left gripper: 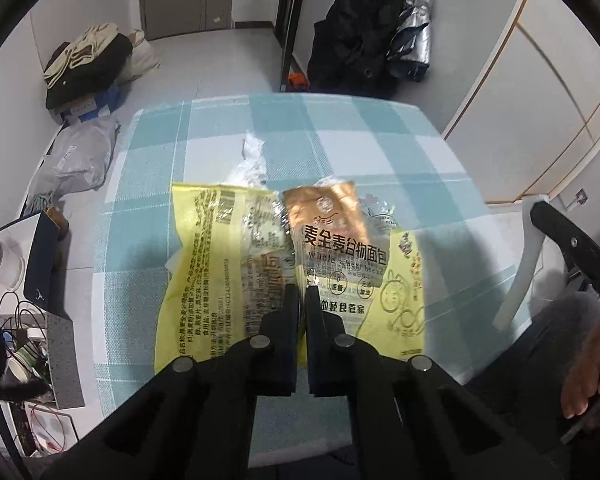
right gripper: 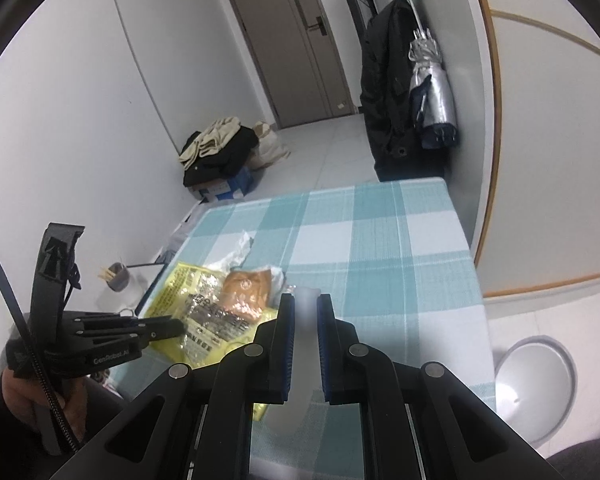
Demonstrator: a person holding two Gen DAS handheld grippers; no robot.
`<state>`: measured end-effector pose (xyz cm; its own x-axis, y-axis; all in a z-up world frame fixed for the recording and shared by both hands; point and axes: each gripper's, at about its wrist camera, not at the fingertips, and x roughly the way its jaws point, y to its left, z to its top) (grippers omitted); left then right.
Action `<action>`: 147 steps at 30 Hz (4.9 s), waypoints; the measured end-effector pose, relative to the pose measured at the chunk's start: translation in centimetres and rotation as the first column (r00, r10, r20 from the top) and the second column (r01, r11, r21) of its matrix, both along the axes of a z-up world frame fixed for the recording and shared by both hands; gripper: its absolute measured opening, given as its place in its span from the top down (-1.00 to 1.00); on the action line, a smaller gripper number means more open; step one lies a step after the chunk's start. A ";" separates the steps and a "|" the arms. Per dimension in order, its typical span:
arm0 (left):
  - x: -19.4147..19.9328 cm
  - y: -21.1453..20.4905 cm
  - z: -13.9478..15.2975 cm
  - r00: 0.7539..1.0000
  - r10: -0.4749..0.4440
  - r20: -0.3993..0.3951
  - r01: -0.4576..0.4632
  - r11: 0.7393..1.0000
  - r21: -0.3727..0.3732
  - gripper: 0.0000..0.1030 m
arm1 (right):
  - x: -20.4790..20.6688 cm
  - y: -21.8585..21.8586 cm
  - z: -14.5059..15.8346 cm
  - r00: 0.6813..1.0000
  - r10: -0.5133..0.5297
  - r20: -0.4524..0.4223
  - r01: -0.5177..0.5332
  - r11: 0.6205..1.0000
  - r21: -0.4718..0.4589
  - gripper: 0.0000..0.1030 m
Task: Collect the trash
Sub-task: 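Lift the yellow snack bag off the table with the right tool, then carry the yellow bag with the right tool over the white trash bin, then open the right tool to drop the yellow bag into the bin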
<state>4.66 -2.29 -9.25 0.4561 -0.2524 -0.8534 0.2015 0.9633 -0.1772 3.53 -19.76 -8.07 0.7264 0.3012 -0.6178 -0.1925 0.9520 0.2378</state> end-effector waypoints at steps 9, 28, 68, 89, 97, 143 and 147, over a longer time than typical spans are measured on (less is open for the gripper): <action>0.0 -1.0 2.8 0.998 -0.010 0.054 0.012 0.999 -0.038 1.00 | 0.2 -1.4 2.9 0.998 -0.017 0.067 0.016 1.000 0.020 0.80; 0.6 -6.3 9.5 0.977 -0.062 0.206 0.080 0.994 -0.080 1.00 | -1.1 -5.8 6.7 0.988 -0.055 0.145 0.053 0.998 0.019 0.80; 5.5 -33.6 2.2 0.872 -0.487 -0.042 0.489 0.871 0.048 1.00 | -2.1 -31.0 -1.2 0.854 -0.507 -0.121 0.512 0.859 0.010 0.80; 6.1 -39.0 -5.6 0.820 -0.509 -0.262 0.564 0.797 0.216 1.00 | 0.4 -35.8 -16.0 0.796 -0.425 -0.431 0.542 0.817 0.196 0.75; 6.3 -40.1 -7.0 0.801 -0.515 -0.306 0.586 0.779 0.221 1.00 | 0.1 -35.6 -18.9 0.777 -0.390 -0.495 0.538 0.819 0.200 0.57; 5.6 -39.7 -7.1 0.841 -0.468 -0.270 0.530 0.813 0.243 -0.36 | -4.8 -36.6 -15.5 0.731 -0.487 -0.477 0.619 0.768 0.165 -0.67; 5.4 -38.6 -5.4 0.864 -0.453 -0.221 0.498 0.835 0.235 -0.42 | -5.0 -36.3 -14.3 0.736 -0.495 -0.462 0.616 0.773 0.152 -0.69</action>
